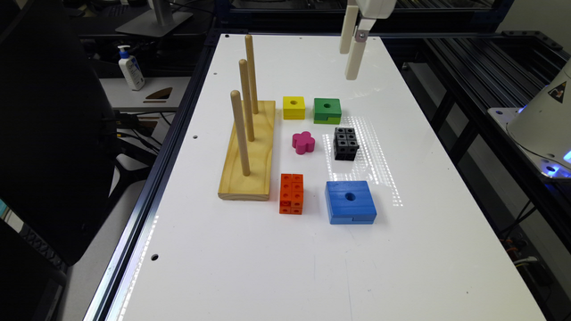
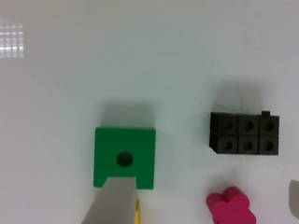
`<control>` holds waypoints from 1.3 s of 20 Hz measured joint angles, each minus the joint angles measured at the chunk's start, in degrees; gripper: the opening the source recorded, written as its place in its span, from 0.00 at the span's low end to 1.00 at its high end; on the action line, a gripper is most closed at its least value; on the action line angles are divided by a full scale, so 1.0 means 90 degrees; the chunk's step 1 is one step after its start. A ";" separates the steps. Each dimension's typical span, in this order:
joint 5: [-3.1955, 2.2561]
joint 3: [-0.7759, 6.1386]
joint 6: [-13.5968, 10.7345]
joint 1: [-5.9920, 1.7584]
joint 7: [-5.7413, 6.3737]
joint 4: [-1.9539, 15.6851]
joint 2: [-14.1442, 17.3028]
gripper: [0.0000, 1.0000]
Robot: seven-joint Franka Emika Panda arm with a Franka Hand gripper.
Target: Pick up pink flower.
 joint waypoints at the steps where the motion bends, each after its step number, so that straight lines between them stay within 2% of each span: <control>1: 0.0001 0.0013 0.0000 0.0000 0.0002 0.0065 0.0065 1.00; 5: 0.0004 0.0054 0.0000 0.0002 0.0009 0.0289 0.0293 1.00; 9: 0.0020 0.0126 0.0000 0.0004 0.0034 0.0386 0.0402 1.00; 11: 0.0034 0.0202 0.0000 0.0006 0.0088 0.0393 0.0405 1.00; 16: 0.0037 0.0457 0.0000 0.0008 0.0328 0.0403 0.0407 1.00; 18: 0.0037 0.0514 0.0000 0.0006 0.0381 0.0405 0.0407 1.00; 26: 0.0037 0.0525 0.0000 -0.0003 0.0391 0.0441 0.0449 1.00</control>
